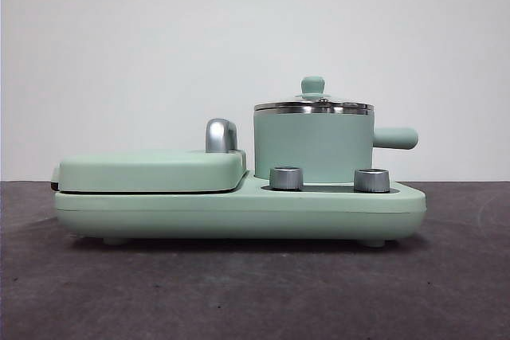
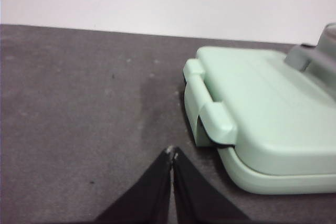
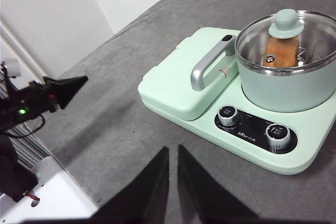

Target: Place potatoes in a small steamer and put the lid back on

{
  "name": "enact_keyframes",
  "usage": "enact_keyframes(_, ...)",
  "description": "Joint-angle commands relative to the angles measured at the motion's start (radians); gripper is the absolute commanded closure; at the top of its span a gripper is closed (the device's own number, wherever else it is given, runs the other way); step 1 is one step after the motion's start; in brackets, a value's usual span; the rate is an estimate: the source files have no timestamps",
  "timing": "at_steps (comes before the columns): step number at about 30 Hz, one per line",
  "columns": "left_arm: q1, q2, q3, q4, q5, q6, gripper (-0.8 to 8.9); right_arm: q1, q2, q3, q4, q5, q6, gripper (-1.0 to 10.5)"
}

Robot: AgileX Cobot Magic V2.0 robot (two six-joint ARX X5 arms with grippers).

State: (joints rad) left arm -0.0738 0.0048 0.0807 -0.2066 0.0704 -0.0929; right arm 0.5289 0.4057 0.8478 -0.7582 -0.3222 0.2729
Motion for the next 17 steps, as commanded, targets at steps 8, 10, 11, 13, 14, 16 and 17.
enact_keyframes(8,0.008,-0.002,-0.068,0.024,-0.096,0.014,8.08,0.005,0.003,0.007,0.012,-0.003,0.001,9.2)
enact_keyframes(10,0.010,-0.002,-0.068,0.021,-0.099,0.014,8.08,0.005,0.003,0.007,0.012,-0.003,0.001,9.2)
enact_keyframes(11,0.010,-0.002,-0.068,0.021,-0.099,0.013,8.08,0.005,0.003,0.007,0.013,-0.003,0.001,9.2)
enact_keyframes(13,0.010,-0.002,-0.068,0.019,-0.098,0.013,8.08,0.005,0.003,0.007,0.014,-0.003,0.001,9.2)
enact_keyframes(14,0.010,-0.002,-0.068,0.019,-0.099,0.013,8.08,0.005,0.003,0.007,0.015,-0.003,0.001,9.2)
enact_keyframes(16,0.010,-0.002,-0.068,0.019,-0.098,0.013,8.08,0.005,0.003,0.007,0.015,-0.003,0.001,9.2)
enact_keyframes(17,0.010,-0.002,-0.068,0.019,-0.099,0.013,8.08,0.005,0.003,0.007,0.015,-0.003,0.001,9.2)
